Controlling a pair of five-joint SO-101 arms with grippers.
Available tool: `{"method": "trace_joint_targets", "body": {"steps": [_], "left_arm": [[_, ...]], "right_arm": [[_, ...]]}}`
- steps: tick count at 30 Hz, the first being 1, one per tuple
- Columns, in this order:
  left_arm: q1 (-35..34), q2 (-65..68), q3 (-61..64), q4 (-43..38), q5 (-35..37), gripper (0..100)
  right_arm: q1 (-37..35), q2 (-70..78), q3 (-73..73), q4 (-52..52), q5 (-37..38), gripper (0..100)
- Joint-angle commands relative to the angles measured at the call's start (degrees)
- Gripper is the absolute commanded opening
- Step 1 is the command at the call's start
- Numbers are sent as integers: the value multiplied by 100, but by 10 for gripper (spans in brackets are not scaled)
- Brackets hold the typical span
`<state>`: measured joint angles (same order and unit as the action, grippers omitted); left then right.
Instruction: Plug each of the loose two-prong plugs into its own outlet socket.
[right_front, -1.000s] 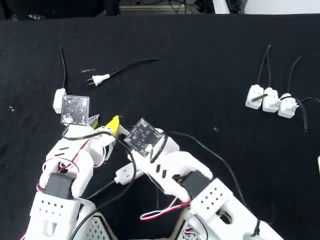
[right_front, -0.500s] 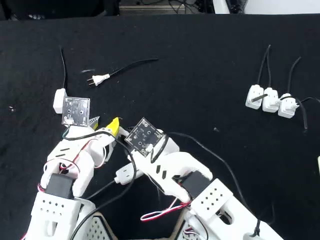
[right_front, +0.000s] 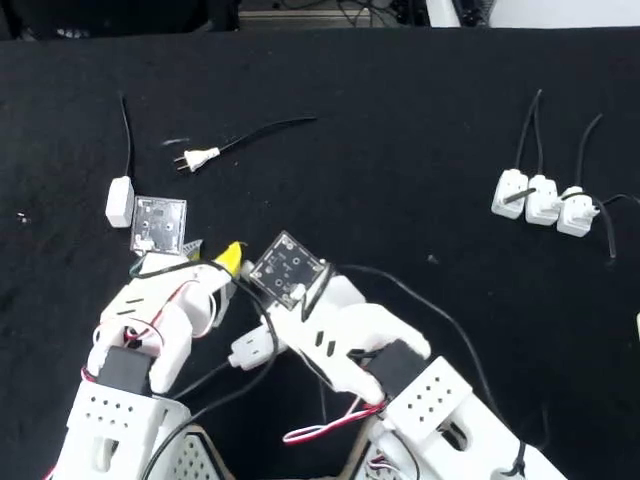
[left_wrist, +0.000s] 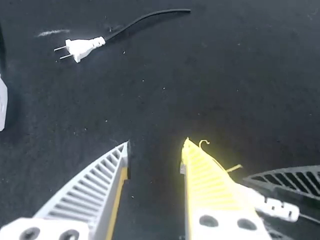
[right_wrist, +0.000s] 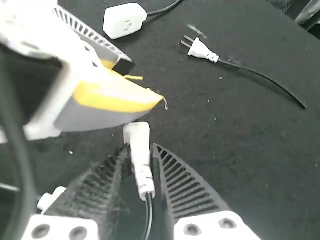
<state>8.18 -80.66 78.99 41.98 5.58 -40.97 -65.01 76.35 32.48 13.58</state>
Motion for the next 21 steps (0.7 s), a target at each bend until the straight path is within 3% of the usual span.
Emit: {"method": "trace_joint_targets", "body": {"steps": [1,4,7,10,15,21], "left_arm": [[-268,-53,-356,-88,-35,180],[-699,-53,-778,255,-35,180],[-1191,-53,-1138,1178,-158,181],[-1675,-35,-954,1864,-1002,181],[-2000,-9,-66,2084,-2198,181],[-2141,0,479,2084,-2338,181]], "right_arm": [[-44,-189,-418,123,-44,10],[141,-189,-488,475,-35,10],[466,-189,-752,1116,360,10],[466,-189,-1068,2022,1152,10],[-114,-189,-1490,3534,2040,10],[-905,-75,-1631,4484,2259,10]]}}
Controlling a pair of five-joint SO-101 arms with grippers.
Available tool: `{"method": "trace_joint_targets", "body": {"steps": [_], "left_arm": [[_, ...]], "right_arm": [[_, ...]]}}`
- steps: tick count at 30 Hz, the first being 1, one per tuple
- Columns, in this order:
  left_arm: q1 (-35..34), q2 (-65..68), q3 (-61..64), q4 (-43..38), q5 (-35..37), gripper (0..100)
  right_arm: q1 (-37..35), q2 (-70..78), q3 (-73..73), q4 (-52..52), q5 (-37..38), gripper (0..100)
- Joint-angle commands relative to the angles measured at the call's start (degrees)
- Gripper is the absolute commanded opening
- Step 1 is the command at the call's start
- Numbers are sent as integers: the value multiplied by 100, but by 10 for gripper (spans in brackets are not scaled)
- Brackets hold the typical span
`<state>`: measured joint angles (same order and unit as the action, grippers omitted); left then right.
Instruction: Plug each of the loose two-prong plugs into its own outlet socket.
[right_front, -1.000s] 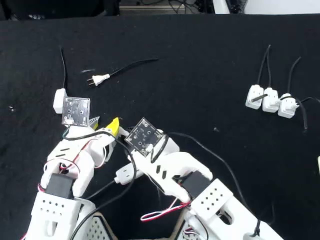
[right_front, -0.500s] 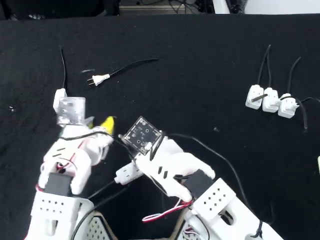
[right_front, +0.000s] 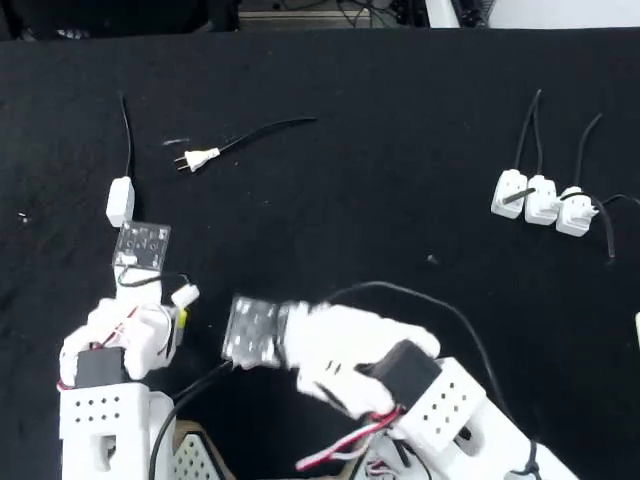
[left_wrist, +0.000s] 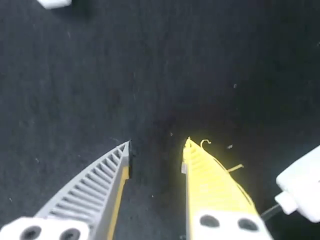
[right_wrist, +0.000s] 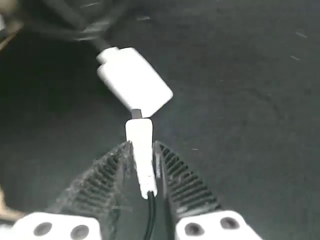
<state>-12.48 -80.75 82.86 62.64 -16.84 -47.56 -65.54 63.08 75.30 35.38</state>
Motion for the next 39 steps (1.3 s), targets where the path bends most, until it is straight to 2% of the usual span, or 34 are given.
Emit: {"method": "trace_joint_targets", "body": {"steps": [1,10,14,23,28,31,35,39], "left_arm": [[-57,9,145,18,-97,181],[-48,26,435,-185,-88,182],[356,26,532,-211,-97,182],[523,571,462,-404,-97,182],[523,677,453,-457,-97,182],[523,677,453,-457,-97,182],[523,677,453,-457,-97,182],[523,677,453,-457,-88,182]], "right_arm": [[-246,110,-268,158,88,10],[-237,2229,-699,-835,-193,10],[-220,2905,-1253,-870,-475,10],[985,4136,-1903,-1345,-615,10],[1108,4444,-1921,-1697,-624,10],[1099,4470,-1991,-1890,-932,10],[1090,4497,-2290,-1741,-1020,10],[1081,4497,-2897,-958,-1020,10]]}}
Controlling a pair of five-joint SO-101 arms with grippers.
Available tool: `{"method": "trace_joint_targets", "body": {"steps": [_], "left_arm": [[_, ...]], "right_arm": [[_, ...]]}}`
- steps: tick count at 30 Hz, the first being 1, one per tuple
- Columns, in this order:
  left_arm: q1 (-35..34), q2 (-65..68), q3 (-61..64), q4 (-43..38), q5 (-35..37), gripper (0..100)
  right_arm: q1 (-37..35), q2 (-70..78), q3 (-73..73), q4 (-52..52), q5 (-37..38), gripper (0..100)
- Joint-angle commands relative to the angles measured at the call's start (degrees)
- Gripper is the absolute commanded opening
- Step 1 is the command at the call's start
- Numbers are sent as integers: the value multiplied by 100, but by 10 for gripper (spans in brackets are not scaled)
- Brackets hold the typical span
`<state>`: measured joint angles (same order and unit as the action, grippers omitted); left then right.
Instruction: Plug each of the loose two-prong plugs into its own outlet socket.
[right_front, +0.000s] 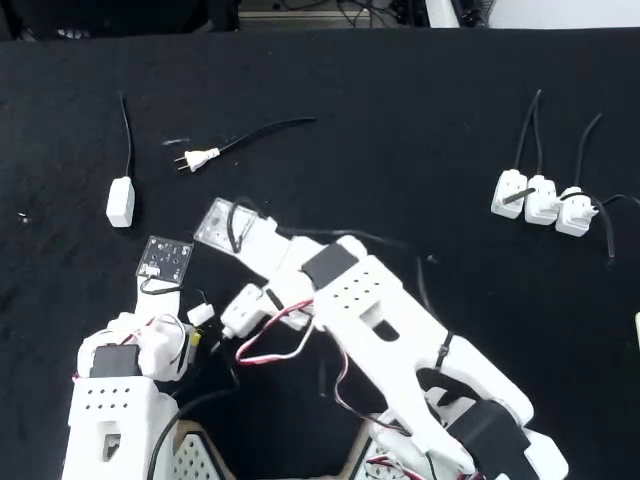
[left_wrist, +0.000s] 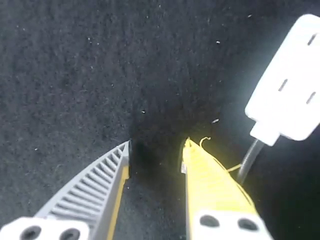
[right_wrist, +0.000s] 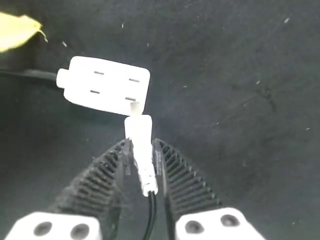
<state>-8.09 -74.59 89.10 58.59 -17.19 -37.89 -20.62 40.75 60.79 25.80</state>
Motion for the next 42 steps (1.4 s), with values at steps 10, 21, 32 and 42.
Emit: {"method": "trace_joint_targets", "body": {"steps": [10,21,32,42], "left_arm": [[4,62,-171,-35,-53,182],[-1165,62,-347,-53,123,181],[-2440,53,-708,-35,545,181],[-1824,53,-708,-26,536,181]], "right_arm": [[105,1763,-3266,2576,-105,10],[-290,3257,-4646,3121,-607,10],[-352,4400,-5938,3807,-589,10],[-141,3116,-5332,3877,-149,10]]}}
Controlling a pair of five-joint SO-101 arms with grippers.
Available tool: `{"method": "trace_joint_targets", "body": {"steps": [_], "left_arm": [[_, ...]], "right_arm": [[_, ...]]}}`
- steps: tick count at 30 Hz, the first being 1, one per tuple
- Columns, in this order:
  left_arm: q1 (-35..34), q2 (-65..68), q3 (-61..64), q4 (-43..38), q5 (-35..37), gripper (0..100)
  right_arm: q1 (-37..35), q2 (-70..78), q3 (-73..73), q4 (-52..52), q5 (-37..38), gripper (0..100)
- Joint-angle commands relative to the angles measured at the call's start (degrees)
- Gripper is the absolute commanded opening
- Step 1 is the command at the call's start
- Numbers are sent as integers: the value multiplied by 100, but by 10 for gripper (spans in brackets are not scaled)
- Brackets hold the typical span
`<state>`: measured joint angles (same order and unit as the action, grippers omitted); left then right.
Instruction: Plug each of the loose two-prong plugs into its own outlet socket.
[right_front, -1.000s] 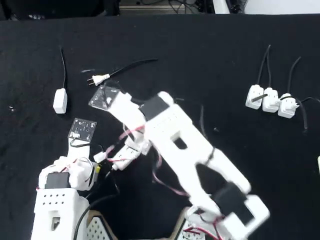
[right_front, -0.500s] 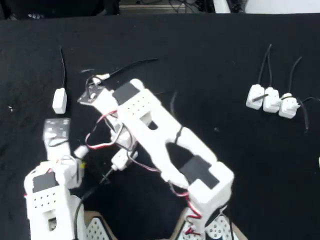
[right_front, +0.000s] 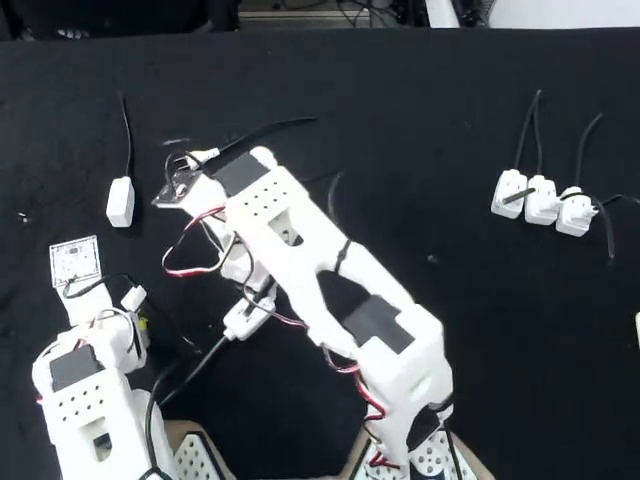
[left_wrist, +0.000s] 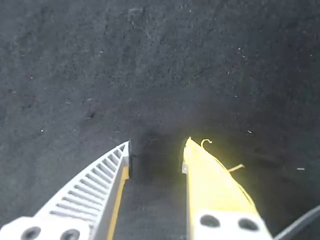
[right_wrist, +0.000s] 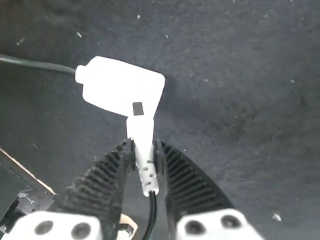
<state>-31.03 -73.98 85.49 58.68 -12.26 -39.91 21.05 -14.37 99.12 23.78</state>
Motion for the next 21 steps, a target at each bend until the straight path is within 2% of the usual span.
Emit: {"method": "trace_joint_targets", "body": {"steps": [1,7,12,16,21], "left_arm": [[585,-9,-356,-62,53,181],[1165,-9,-857,-70,211,181],[1402,0,-699,-70,308,181],[1305,0,-541,-44,220,181],[620,0,-435,-26,-193,181]], "right_arm": [[26,-1464,400,-62,44,10],[0,-3679,2914,-1864,-158,10],[9,-4145,4549,-2840,-176,10],[18,-3802,4549,-2866,-176,10],[26,-2791,3363,-2092,-176,10]]}}
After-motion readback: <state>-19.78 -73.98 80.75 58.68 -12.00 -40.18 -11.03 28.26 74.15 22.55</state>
